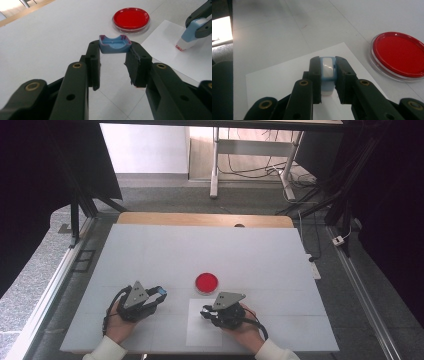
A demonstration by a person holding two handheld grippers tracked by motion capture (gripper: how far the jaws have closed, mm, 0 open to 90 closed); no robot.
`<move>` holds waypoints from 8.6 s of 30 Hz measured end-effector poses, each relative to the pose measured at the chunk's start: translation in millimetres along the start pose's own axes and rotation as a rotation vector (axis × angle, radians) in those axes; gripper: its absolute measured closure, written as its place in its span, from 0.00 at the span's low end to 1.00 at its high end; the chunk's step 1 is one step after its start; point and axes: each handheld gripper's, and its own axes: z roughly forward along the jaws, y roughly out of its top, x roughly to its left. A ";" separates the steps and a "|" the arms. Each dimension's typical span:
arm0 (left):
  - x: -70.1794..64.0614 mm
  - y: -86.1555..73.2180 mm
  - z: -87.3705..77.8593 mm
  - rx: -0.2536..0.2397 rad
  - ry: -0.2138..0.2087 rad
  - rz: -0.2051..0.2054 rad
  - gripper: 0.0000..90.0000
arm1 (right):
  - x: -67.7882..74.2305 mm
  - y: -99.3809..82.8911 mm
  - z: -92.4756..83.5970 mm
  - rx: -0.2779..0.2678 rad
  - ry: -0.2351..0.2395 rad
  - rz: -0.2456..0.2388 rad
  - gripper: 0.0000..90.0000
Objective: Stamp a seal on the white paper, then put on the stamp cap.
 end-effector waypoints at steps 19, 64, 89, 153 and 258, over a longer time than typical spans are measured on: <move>-0.6 0.2 0.1 -0.002 0.002 0.000 0.72 | 1.6 0.5 -0.1 0.008 -0.007 -0.024 0.84; 1.2 -0.6 0.0 -0.003 0.003 -0.003 0.72 | -4.7 6.9 -13.5 -0.064 -0.007 0.057 0.84; 0.7 -0.6 1.2 0.003 0.000 0.003 0.72 | -18.9 9.9 -33.4 -0.204 -0.020 0.166 0.84; -9.4 6.1 8.8 -0.004 -0.045 0.017 0.72 | -32.8 20.1 -57.5 -0.361 -0.078 0.223 0.84; -70.2 53.6 81.9 0.003 -0.183 0.127 0.72 | -24.4 18.4 -45.3 -0.340 -0.102 0.239 0.83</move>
